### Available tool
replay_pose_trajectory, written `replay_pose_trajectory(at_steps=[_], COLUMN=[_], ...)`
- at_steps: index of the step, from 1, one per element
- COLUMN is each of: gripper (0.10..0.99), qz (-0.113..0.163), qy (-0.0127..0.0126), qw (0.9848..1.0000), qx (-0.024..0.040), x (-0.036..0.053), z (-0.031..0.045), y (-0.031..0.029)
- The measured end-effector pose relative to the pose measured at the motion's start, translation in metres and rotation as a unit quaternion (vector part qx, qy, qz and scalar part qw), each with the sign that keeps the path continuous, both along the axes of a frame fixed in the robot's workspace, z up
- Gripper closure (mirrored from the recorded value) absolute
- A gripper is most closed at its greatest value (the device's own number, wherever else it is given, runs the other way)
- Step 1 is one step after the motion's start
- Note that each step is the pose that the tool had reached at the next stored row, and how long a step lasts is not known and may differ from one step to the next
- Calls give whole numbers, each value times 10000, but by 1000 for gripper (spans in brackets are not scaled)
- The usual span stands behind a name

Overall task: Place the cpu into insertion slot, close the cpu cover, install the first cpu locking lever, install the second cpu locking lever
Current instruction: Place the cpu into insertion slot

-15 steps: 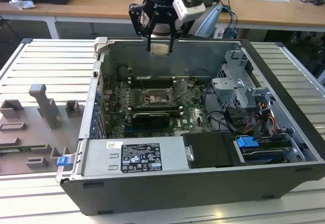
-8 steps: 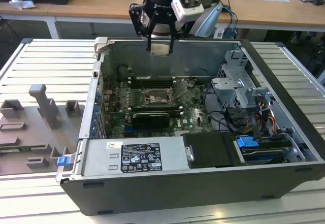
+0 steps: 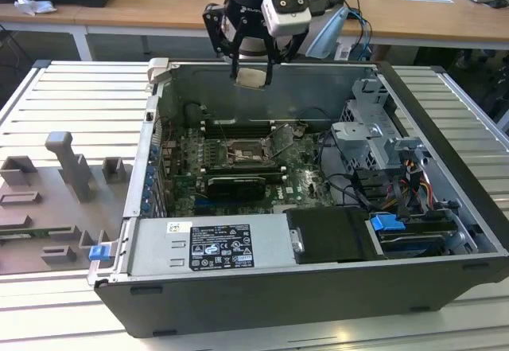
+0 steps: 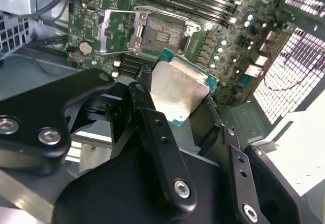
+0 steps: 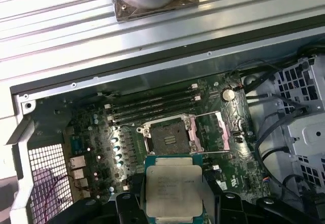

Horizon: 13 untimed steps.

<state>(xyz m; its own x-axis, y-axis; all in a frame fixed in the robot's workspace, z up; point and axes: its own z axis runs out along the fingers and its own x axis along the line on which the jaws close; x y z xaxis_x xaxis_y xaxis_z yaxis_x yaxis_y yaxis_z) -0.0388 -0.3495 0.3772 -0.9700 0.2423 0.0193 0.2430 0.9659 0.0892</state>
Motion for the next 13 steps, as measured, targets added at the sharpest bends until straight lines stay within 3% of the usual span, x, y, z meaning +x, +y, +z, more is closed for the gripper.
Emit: replay_pose_trajectory(at_steps=[8, 13], gripper=[549, 549], qz=[-290, -676], qy=[1, 1], qw=[9996, 9977], qx=[-2, -7], x=[0, 0], z=[-31, -42], y=[0, 0])
